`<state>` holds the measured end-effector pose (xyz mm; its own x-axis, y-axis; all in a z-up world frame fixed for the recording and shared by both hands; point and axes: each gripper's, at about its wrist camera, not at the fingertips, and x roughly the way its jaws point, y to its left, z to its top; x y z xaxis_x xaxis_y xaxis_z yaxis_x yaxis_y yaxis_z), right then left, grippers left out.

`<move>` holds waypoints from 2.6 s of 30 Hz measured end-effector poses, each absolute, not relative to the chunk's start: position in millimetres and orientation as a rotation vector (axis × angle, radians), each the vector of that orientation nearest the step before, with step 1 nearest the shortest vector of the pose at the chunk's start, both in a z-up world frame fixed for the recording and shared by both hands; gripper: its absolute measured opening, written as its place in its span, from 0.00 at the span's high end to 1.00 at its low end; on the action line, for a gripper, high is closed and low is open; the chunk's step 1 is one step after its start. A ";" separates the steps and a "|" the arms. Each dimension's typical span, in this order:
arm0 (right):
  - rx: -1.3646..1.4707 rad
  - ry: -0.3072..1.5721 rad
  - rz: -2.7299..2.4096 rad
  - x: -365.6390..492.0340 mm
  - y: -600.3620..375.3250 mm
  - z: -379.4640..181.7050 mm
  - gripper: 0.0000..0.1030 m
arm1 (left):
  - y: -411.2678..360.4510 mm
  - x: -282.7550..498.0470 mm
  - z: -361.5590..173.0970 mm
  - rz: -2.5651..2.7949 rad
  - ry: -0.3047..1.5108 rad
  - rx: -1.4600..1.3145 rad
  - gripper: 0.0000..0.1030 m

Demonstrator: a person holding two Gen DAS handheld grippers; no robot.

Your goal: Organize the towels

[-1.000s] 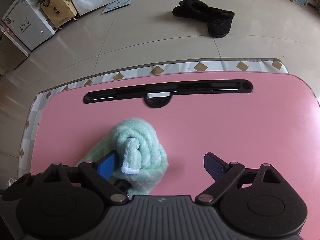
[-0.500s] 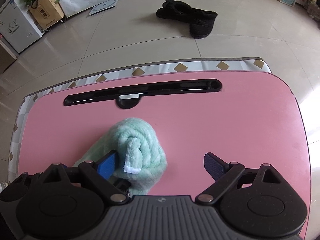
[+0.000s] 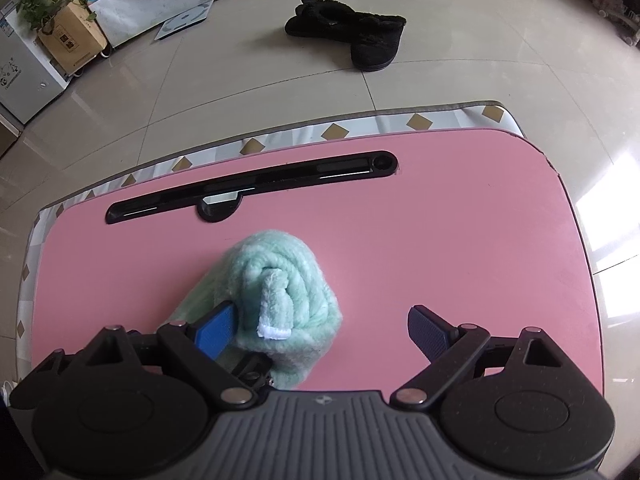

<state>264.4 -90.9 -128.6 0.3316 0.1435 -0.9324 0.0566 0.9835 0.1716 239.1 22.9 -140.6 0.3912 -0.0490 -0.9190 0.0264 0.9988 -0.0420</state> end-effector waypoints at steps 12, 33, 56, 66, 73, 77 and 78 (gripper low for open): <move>0.227 1.241 0.025 259.6 -122.0 -127.7 0.11 | 4.0 240.8 -140.5 -0.061 1.159 -0.009 0.00; 0.454 1.197 -0.025 253.8 -177.6 -117.5 0.11 | -11.6 243.6 -140.0 -0.057 1.127 0.039 0.00; 0.409 1.227 -0.204 256.0 -179.3 -141.2 0.11 | -40.5 244.8 -141.4 -0.129 1.111 0.071 0.00; 0.402 1.213 -0.300 254.5 -193.7 -134.9 0.11 | -63.1 246.9 -143.6 -0.163 1.108 0.068 0.00; 0.367 1.207 -0.277 256.1 -198.9 -134.1 0.11 | -65.3 247.0 -144.6 -0.174 1.108 0.062 0.00; 0.407 1.206 -0.270 255.2 -202.3 -137.8 0.11 | -63.6 246.6 -144.6 -0.182 1.114 0.055 0.00; 0.405 1.203 -0.267 255.2 -201.8 -138.1 0.11 | -63.0 246.6 -144.5 -0.184 1.115 0.055 0.00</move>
<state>255.2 -201.8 -138.1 0.3411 0.0129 -0.9399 0.4096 0.8979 0.1610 246.6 -63.0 -144.5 0.4266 -0.1197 -0.8965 0.1751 0.9834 -0.0480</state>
